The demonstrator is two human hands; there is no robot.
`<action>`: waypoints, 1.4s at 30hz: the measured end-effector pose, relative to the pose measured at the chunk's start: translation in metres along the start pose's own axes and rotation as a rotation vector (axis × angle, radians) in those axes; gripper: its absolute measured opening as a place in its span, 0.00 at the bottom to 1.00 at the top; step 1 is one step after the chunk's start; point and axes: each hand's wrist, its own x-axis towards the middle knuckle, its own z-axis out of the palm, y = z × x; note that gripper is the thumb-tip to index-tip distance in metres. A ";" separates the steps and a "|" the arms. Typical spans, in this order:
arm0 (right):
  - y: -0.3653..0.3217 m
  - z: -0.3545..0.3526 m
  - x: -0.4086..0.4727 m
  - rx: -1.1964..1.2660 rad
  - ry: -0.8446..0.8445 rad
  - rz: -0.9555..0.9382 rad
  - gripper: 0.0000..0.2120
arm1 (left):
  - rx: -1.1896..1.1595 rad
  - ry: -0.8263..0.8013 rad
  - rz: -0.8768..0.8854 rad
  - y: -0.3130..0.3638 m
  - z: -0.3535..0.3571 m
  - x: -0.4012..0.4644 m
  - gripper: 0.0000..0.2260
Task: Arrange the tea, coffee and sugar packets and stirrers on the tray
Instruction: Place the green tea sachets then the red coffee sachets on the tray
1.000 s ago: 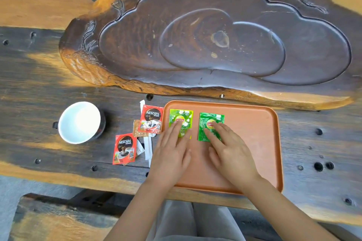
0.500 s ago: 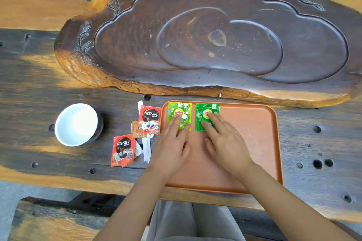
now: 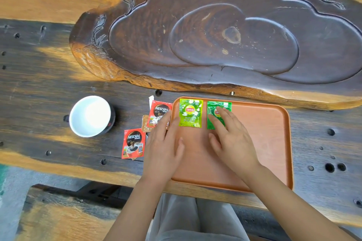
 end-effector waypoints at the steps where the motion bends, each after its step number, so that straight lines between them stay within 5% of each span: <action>1: -0.006 0.000 0.003 0.004 0.018 -0.023 0.21 | -0.016 0.034 -0.044 -0.008 -0.008 -0.007 0.21; 12: -0.087 0.042 0.062 -0.043 -0.091 -0.280 0.28 | 0.142 -0.192 -0.085 -0.096 -0.036 -0.044 0.26; 24: -0.094 0.058 0.072 0.034 0.007 -0.374 0.09 | 0.046 0.088 -0.100 -0.099 -0.039 -0.044 0.10; 27: -0.097 0.053 0.075 0.037 -0.017 -0.347 0.07 | 0.035 0.163 -0.118 -0.095 -0.044 -0.044 0.11; 31: -0.100 0.051 0.074 -0.040 -0.071 -0.256 0.21 | 0.036 0.170 -0.135 -0.088 -0.044 -0.042 0.12; 37: -0.109 0.060 0.066 0.092 0.038 -0.317 0.09 | 0.001 0.203 -0.145 -0.085 -0.042 -0.042 0.11; 42: -0.118 0.033 0.052 0.371 0.154 -0.163 0.06 | -0.063 0.355 -0.128 -0.069 -0.056 -0.043 0.13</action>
